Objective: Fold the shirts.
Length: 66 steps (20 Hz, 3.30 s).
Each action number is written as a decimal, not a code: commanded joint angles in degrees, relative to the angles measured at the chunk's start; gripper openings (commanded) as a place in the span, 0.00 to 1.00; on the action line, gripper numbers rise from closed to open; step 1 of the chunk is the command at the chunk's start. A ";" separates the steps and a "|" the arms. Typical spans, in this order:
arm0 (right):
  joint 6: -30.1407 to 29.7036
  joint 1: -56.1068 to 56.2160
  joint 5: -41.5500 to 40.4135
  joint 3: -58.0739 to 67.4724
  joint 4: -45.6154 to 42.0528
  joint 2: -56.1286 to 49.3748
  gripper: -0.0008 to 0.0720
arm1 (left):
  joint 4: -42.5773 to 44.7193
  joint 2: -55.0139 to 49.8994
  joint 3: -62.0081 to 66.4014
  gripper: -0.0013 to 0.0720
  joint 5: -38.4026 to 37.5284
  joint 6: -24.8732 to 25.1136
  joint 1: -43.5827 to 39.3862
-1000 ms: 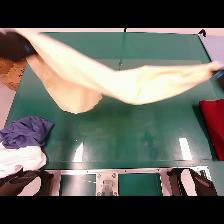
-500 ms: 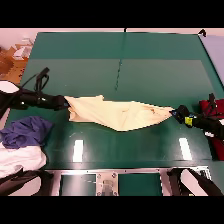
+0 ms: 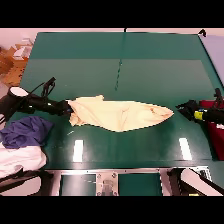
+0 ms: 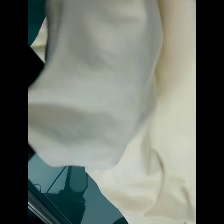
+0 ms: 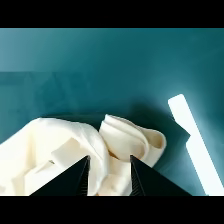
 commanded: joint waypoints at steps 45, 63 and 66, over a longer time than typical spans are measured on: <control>8.13 14.51 15.50 13.86 -6.80 -19.02 0.04 | 7.10 -21.46 30.45 0.05 -10.82 -7.50 2.49; 15.39 14.45 4.59 66.79 -2.93 7.67 0.03 | 4.00 10.36 70.95 0.05 -7.28 -7.41 2.49; 15.61 14.47 -2.95 68.43 -2.93 14.80 0.03 | 4.04 19.02 70.95 0.05 -3.93 -6.54 2.49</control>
